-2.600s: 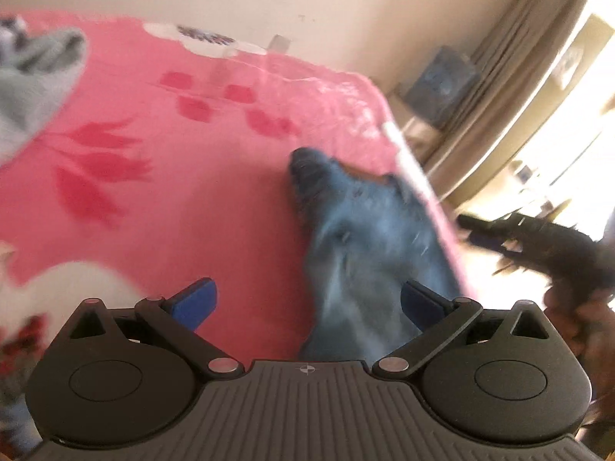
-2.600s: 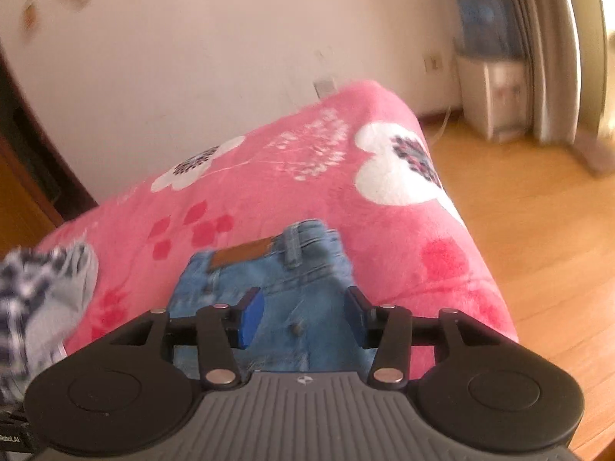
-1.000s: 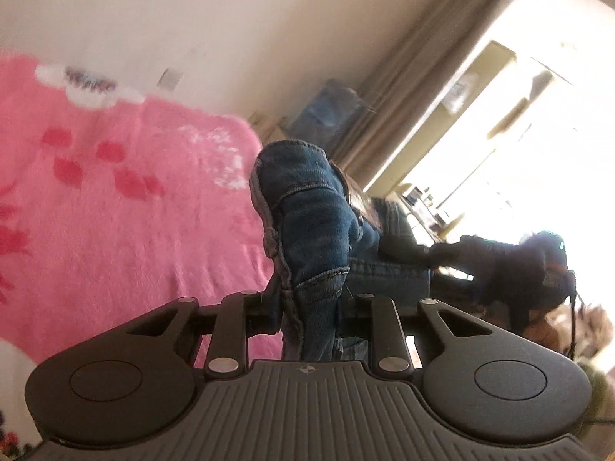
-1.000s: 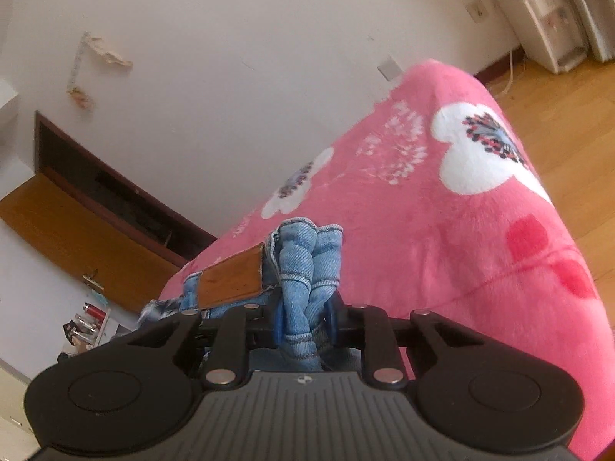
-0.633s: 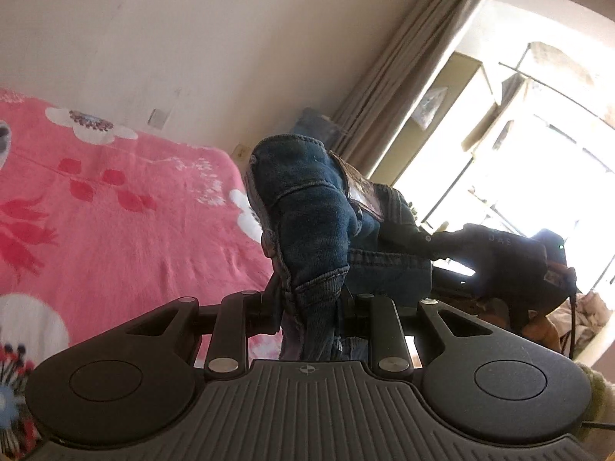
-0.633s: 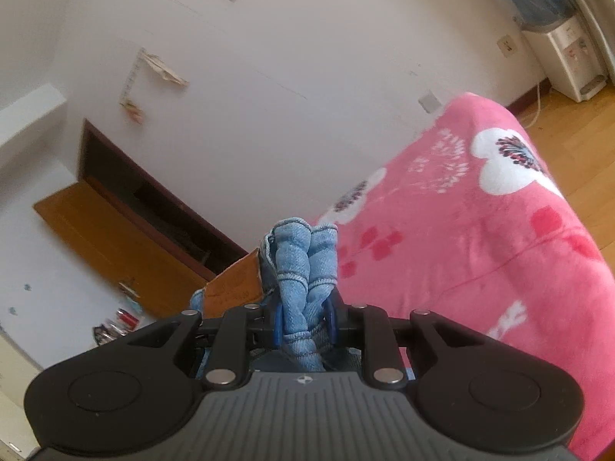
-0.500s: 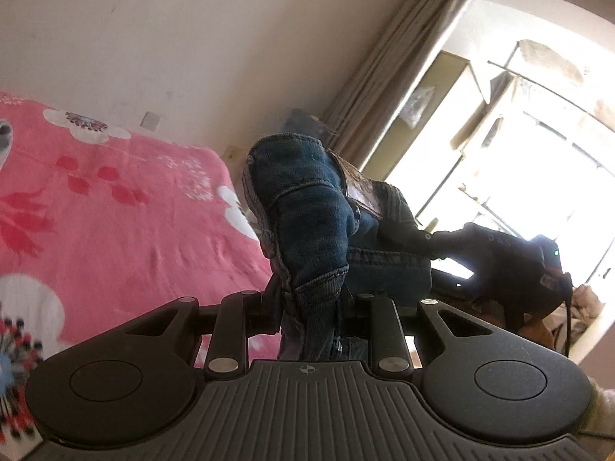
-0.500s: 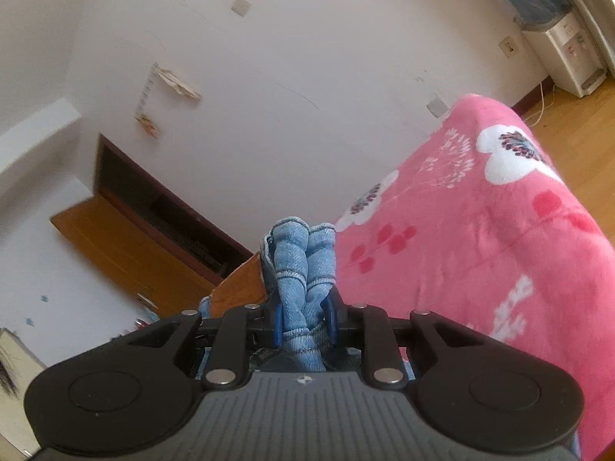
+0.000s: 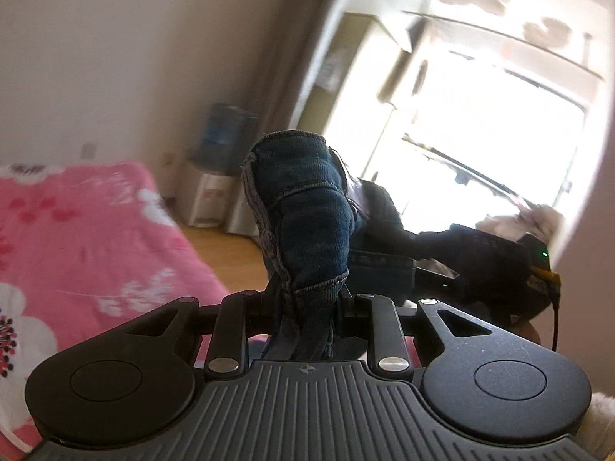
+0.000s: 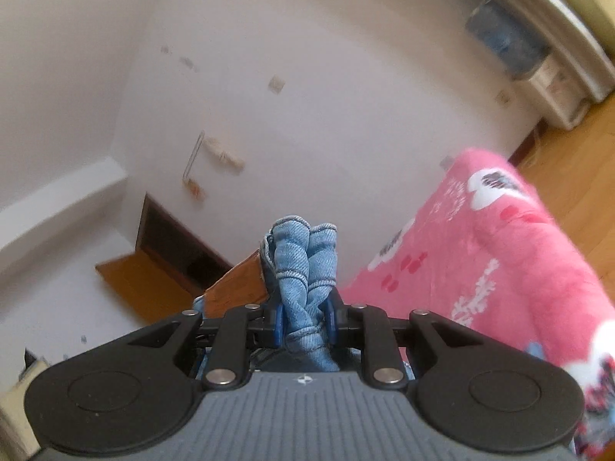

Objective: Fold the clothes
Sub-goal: 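Lift the jeans by the waistband with both grippers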

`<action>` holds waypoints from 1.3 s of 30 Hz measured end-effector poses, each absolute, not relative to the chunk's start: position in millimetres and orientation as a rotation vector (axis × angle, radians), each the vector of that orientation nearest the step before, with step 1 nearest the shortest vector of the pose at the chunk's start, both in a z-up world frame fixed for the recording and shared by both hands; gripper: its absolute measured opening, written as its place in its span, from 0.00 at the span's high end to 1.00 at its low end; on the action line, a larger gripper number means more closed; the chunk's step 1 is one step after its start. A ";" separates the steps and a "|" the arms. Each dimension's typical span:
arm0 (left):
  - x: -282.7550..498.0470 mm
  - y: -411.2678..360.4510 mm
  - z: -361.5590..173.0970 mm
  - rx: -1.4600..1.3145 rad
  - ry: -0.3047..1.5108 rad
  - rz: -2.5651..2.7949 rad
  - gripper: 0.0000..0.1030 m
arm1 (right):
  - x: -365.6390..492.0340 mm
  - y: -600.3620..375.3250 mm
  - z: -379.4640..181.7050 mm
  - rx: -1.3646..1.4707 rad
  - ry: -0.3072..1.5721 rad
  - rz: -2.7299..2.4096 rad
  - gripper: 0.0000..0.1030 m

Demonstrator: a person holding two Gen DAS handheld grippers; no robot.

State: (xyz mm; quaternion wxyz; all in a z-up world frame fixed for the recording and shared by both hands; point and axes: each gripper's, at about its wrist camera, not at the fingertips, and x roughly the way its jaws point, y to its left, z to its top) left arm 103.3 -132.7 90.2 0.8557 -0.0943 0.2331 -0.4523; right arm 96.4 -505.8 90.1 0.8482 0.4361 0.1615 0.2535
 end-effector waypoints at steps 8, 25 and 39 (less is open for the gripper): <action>14.9 -158.5 87.9 -0.027 0.598 -1.052 0.78 | -39.5 -538.8 86.3 1.044 0.338 0.397 0.78; -89.2 -171.2 -6.4 0.193 0.582 -1.147 0.78 | -153.5 -567.6 -23.3 1.124 0.488 0.346 0.78; -179.9 -169.1 -62.7 0.515 0.446 -1.232 0.75 | -269.8 -561.9 -76.8 1.069 0.649 0.173 0.72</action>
